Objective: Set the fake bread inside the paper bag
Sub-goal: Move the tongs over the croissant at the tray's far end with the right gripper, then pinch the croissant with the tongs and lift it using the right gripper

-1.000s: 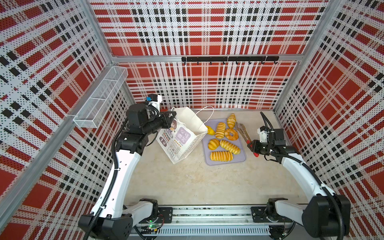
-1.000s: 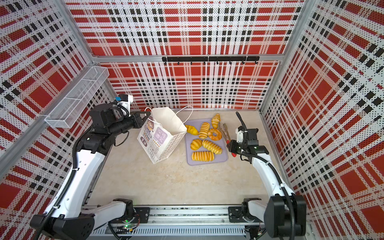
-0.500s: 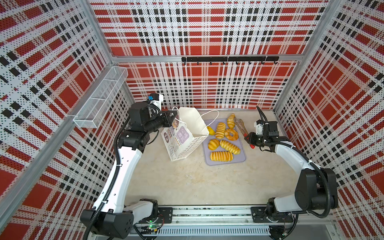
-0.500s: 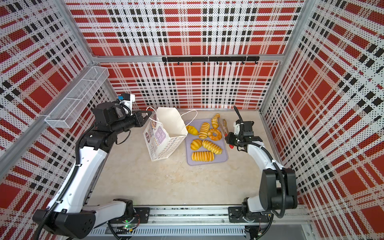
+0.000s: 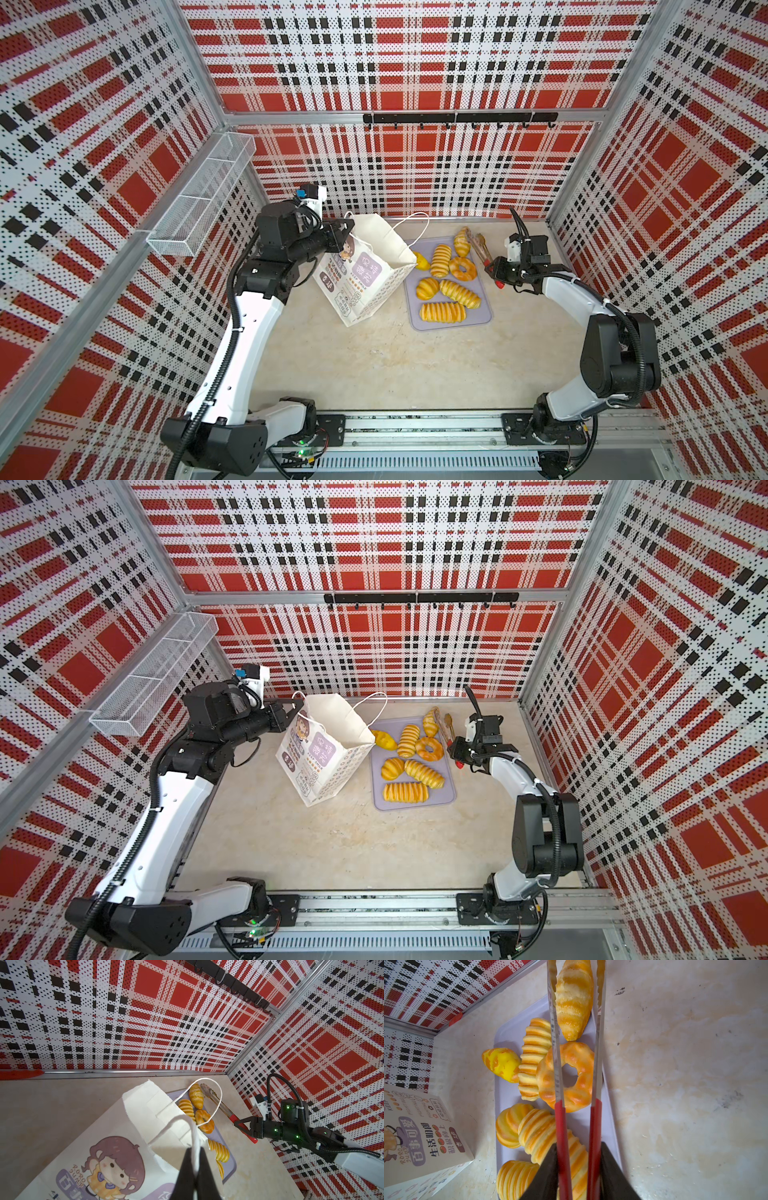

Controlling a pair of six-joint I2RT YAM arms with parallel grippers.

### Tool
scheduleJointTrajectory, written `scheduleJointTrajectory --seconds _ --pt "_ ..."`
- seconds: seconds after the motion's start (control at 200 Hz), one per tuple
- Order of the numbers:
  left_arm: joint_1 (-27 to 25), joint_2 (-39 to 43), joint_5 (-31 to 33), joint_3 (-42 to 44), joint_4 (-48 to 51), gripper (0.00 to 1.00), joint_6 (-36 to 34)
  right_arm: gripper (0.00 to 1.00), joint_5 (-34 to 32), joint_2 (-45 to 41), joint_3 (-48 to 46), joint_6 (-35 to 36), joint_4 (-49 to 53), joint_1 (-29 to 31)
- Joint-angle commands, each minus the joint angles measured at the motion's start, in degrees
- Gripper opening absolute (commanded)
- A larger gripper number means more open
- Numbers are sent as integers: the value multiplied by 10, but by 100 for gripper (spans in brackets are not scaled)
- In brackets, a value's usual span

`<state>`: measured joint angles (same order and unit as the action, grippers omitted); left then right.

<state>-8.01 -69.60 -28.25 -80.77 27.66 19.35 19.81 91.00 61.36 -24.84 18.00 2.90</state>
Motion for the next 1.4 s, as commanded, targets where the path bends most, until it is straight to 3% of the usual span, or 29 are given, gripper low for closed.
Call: scheduleJointTrajectory --seconds 0.0,0.802,1.042,1.398 --pt "-2 4 -13 -12 -7 0 -9 33 20 8 9 -6 -35 4" --pt "-3 13 -19 -4 -12 0 -5 33 45 67 38 -6 -47 18" --pt "-2 18 -20 6 -17 0 -1 25 20 69 63 12 -10 27" --pt "-7 21 -21 2 -19 0 6 21 4 29 60 11 -11 28"
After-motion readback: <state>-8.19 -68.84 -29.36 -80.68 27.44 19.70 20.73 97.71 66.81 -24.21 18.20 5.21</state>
